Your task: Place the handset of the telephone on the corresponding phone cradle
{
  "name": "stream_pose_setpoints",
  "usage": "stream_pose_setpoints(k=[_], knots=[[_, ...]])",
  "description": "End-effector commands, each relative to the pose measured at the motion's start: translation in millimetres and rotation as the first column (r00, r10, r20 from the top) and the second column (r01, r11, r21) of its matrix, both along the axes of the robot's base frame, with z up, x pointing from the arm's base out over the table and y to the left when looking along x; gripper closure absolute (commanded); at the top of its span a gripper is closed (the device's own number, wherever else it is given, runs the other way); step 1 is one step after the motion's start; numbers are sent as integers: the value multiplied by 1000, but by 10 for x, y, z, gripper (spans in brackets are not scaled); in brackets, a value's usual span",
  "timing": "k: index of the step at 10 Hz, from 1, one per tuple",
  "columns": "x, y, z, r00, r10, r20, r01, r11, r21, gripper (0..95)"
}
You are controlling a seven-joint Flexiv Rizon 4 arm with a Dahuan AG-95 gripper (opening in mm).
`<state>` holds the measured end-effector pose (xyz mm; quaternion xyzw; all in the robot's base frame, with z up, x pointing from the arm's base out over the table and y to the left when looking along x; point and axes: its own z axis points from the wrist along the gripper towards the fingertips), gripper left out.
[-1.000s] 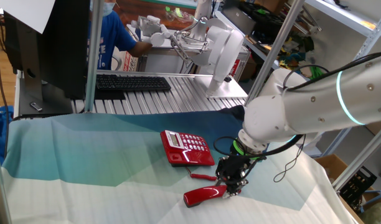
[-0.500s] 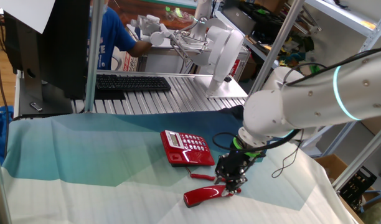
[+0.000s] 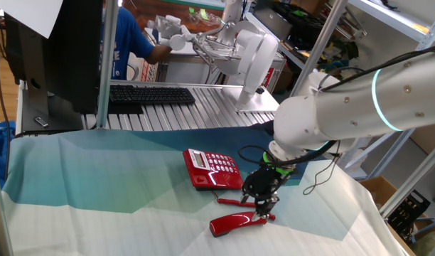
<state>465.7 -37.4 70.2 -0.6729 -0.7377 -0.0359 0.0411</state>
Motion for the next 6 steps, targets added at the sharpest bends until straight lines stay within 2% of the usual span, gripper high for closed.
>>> stream_pose_setpoints(k=[1, 6], knots=[[21, 19, -18, 1000, 17, 3, -17, 1000, 7, 380], [9, 13, -39, 999, 33, 5, -33, 999, 12, 380]])
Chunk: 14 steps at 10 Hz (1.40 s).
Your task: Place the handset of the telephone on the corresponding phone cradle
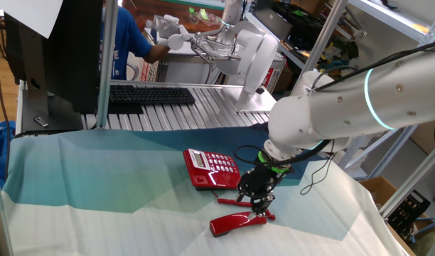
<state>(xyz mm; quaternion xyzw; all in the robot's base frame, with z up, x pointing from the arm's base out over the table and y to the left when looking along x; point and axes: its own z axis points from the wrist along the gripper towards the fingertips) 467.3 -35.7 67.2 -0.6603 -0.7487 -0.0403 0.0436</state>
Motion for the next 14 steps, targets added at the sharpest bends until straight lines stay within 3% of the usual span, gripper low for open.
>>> stream_pose_setpoints(k=[1, 7, 10, 13, 14], knots=[[-21, -13, -33, 1000, 1, 2, -1, 1000, 5, 380], [-148, -89, -218, 1000, 17, 13, -17, 1000, 11, 380], [-194, -123, -277, 999, 13, 31, -14, 999, 30, 380], [-226, -115, -298, 999, 17, 49, -18, 999, 27, 380], [-226, -114, -297, 998, 18, 54, -20, 999, 29, 570]])
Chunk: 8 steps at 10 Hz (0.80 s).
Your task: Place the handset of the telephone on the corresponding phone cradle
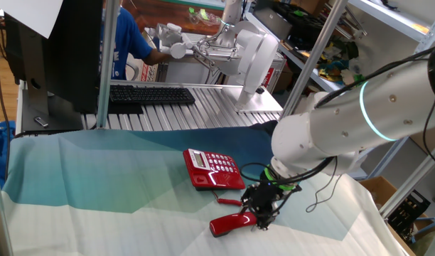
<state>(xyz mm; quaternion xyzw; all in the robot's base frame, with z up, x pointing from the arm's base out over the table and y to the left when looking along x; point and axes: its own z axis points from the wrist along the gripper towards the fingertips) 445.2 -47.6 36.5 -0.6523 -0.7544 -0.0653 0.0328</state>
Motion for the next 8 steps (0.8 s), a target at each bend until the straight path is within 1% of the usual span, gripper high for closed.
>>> stream_pose_setpoints(k=[1, 3, 4, 6, 8], knots=[[0, 22, 23, 1000, -1, 5, 1, 1000, 7, 380], [4, 40, 38, 1000, -17, -1, 17, 1000, 6, 380], [4, 40, 37, 1000, -18, -2, 18, 1000, 14, 380], [3, 40, 36, 1000, -19, -5, 19, 1000, 18, 380], [3, 40, 36, 1000, -14, -3, 14, 1000, 16, 380]])
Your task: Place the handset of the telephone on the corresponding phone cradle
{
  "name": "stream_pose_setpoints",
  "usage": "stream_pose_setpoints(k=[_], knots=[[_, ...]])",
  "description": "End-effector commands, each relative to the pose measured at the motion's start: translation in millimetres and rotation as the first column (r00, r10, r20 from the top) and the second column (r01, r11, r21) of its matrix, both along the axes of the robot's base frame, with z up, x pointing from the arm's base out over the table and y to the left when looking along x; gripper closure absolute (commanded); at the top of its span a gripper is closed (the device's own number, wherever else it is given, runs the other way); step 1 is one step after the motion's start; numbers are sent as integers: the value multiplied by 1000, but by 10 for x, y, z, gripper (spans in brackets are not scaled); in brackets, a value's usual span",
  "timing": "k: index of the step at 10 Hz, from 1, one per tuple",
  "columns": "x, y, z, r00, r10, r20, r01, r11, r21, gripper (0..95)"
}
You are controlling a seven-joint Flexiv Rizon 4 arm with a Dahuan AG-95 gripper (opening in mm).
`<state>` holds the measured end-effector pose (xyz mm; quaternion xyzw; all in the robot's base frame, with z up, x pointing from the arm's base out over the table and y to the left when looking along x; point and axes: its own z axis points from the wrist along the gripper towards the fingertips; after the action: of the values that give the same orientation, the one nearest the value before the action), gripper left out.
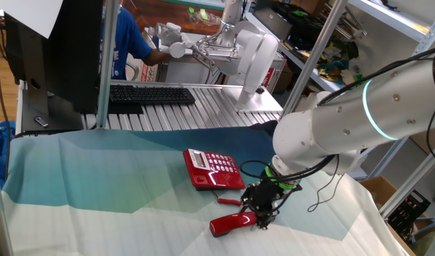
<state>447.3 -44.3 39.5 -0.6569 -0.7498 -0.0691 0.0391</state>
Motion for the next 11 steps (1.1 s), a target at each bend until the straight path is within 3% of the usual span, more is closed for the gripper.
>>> stream_pose_setpoints(k=[1, 2, 4, 6, 7, 8, 11], knots=[[-18, 7, 6, 1000, -3, 3, 3, 1000, 5, 380], [-18, 7, 6, 1000, -6, 2, 6, 1000, 6, 570], [-18, 7, 6, 1000, -3, 4, 3, 1000, -3, 570], [-18, 7, 6, 999, -35, -17, 35, 999, -7, 570], [-18, 7, 6, 999, -44, -29, 44, 999, -13, 380], [-18, 7, 6, 996, -43, -80, 42, 999, -18, 380], [-18, 7, 6, 992, -29, -119, 26, 999, -22, 380]])
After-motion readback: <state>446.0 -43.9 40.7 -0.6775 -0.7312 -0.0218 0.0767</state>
